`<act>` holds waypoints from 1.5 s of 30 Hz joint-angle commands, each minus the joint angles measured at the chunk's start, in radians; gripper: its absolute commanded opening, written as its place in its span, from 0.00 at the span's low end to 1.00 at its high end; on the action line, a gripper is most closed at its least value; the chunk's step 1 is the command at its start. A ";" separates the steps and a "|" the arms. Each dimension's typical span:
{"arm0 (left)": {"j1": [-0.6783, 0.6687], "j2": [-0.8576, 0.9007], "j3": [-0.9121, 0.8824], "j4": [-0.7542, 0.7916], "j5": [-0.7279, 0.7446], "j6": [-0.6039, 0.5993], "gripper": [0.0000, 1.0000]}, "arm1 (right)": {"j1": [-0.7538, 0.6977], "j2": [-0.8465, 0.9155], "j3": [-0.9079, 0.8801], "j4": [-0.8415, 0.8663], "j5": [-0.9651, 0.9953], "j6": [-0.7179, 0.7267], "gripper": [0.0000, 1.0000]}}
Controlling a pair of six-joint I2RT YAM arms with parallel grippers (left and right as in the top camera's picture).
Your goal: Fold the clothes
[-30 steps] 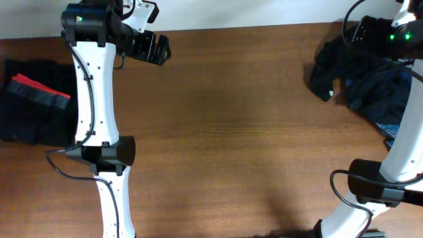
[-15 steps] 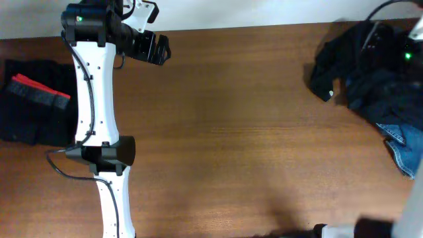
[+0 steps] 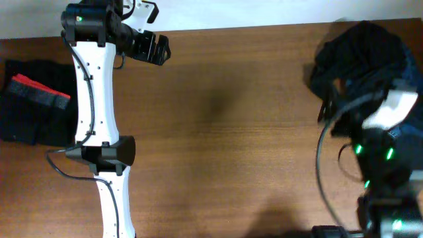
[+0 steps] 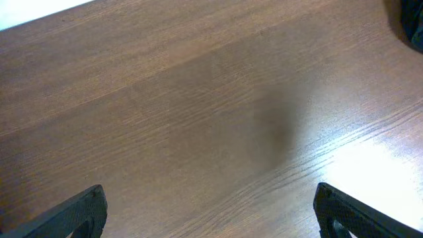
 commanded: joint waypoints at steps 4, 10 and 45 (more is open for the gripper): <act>0.003 0.003 0.018 -0.001 -0.006 -0.006 0.99 | 0.005 -0.364 -0.455 0.164 -0.009 -0.082 0.99; 0.003 0.003 0.018 -0.001 -0.006 -0.006 0.99 | 0.006 -0.561 -0.700 0.242 -0.027 -0.081 0.99; 0.003 0.003 0.018 -0.001 -0.006 -0.005 1.00 | 0.050 -0.668 -0.890 0.264 -0.064 -0.271 0.99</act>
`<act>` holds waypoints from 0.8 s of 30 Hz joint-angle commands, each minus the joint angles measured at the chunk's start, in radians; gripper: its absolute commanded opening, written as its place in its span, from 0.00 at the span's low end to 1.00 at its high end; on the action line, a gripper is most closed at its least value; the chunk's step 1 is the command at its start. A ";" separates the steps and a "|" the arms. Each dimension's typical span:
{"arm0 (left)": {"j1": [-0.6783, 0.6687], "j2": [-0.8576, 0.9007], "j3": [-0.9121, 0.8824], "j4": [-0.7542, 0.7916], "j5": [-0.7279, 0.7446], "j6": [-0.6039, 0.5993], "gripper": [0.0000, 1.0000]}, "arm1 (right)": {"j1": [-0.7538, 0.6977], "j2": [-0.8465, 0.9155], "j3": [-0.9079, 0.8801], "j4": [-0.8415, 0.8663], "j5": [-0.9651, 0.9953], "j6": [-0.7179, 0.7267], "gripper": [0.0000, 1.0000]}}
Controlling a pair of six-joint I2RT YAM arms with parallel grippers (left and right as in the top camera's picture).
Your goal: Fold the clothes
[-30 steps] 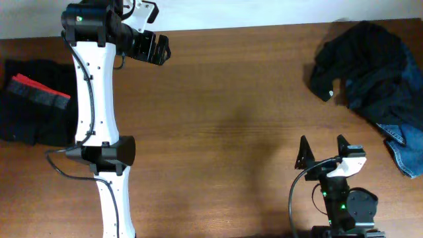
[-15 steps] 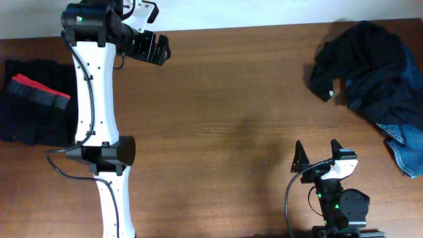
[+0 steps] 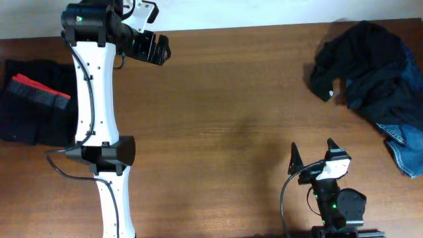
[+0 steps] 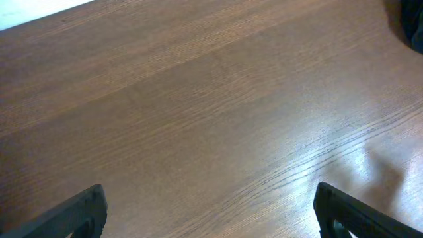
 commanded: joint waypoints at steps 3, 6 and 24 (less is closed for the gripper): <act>0.003 0.003 0.018 -0.001 -0.006 -0.006 1.00 | 0.040 -0.012 -0.010 0.003 -0.019 -0.146 0.99; 0.003 0.003 0.018 -0.001 -0.006 -0.005 0.99 | 0.044 -0.012 -0.010 0.002 -0.019 -0.200 0.99; 0.003 0.003 0.018 -0.001 -0.006 -0.005 0.99 | 0.044 -0.008 -0.010 0.005 -0.015 -0.198 0.99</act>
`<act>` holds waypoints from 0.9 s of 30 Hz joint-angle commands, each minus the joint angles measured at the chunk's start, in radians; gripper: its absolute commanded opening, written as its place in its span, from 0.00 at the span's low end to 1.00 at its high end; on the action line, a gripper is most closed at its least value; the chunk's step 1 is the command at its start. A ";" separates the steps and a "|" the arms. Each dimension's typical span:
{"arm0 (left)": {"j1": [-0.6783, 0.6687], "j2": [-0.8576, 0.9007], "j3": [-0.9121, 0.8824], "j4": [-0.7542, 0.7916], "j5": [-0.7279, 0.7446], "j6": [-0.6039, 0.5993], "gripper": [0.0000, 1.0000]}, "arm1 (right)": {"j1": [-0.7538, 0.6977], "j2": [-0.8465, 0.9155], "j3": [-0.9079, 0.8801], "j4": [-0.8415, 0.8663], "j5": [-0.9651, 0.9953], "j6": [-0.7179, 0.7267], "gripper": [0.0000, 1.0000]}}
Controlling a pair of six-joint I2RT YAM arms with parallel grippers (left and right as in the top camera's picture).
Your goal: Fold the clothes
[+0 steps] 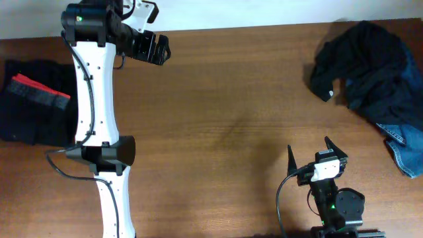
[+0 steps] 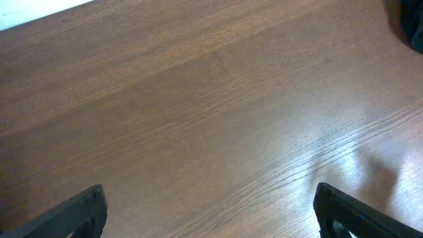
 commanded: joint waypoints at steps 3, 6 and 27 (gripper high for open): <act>0.003 0.003 0.018 -0.001 -0.006 -0.005 0.99 | 0.009 -0.008 -0.010 0.003 -0.013 -0.004 0.99; 0.003 0.003 0.018 -0.001 -0.006 -0.006 0.99 | 0.009 -0.008 -0.010 0.003 -0.013 -0.004 0.99; -0.098 -0.476 -0.655 0.729 -0.136 0.086 0.99 | 0.009 -0.008 -0.010 0.003 -0.013 -0.004 0.99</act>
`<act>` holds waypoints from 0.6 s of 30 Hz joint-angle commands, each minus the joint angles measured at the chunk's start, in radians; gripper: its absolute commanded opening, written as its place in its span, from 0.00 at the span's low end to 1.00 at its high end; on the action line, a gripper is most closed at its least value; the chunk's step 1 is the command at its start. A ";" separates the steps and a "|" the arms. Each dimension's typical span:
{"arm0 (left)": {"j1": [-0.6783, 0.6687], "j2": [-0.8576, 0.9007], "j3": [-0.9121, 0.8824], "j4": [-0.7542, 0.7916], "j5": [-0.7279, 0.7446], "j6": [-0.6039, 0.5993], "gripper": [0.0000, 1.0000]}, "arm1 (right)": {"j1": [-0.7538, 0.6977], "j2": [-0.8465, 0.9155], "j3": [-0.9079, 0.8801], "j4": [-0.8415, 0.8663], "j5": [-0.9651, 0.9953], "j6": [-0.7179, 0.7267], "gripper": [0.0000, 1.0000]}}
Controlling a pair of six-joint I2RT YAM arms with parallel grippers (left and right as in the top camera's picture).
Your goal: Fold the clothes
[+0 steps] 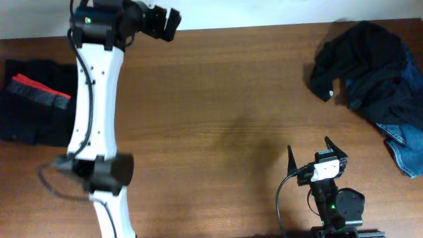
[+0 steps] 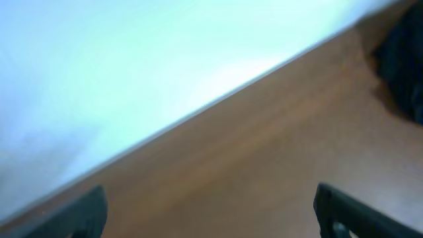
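A crumpled heap of dark clothes (image 1: pixel 367 63) lies at the table's far right, with a strip of blue denim (image 1: pixel 403 149) trailing toward the front. My left gripper (image 1: pixel 173 23) hangs open over the back edge of the table, left of centre, holding nothing. The left wrist view is blurred: its fingers (image 2: pixel 79 211) stand wide apart over bare wood, and a dark cloth (image 2: pixel 403 73) shows at the right edge. My right gripper (image 1: pixel 309 152) is near the front edge, open and empty, well short of the heap.
At the far left sits a stack of dark folded clothes (image 1: pixel 33 109) with a red piece on top. A white wall (image 2: pixel 132 66) runs behind the wooden table (image 1: pixel 225 99). The left arm's white links stretch from front to back at the left.
My left gripper has moved back and a little right, to the table's back edge; its camera now faces the wall and is blurred. The right arm and the clothes have not moved.
First my right arm reached over the heap of clothes at the far right. Then it stood at the front edge, open and empty, the heap left crumpled. It shifted slightly and stayed. My left gripper kept still until this moment's move backward.
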 commanded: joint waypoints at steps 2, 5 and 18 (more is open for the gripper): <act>-0.017 -0.301 -0.405 0.218 -0.078 0.029 0.99 | 0.009 -0.008 -0.010 0.003 -0.013 0.000 0.99; -0.011 -0.459 -0.707 0.391 -0.078 0.028 0.99 | 0.009 -0.008 -0.010 0.003 -0.013 0.001 0.99; 0.003 -1.044 -1.821 1.151 -0.078 0.024 0.99 | 0.009 -0.008 -0.010 0.003 -0.013 0.000 0.99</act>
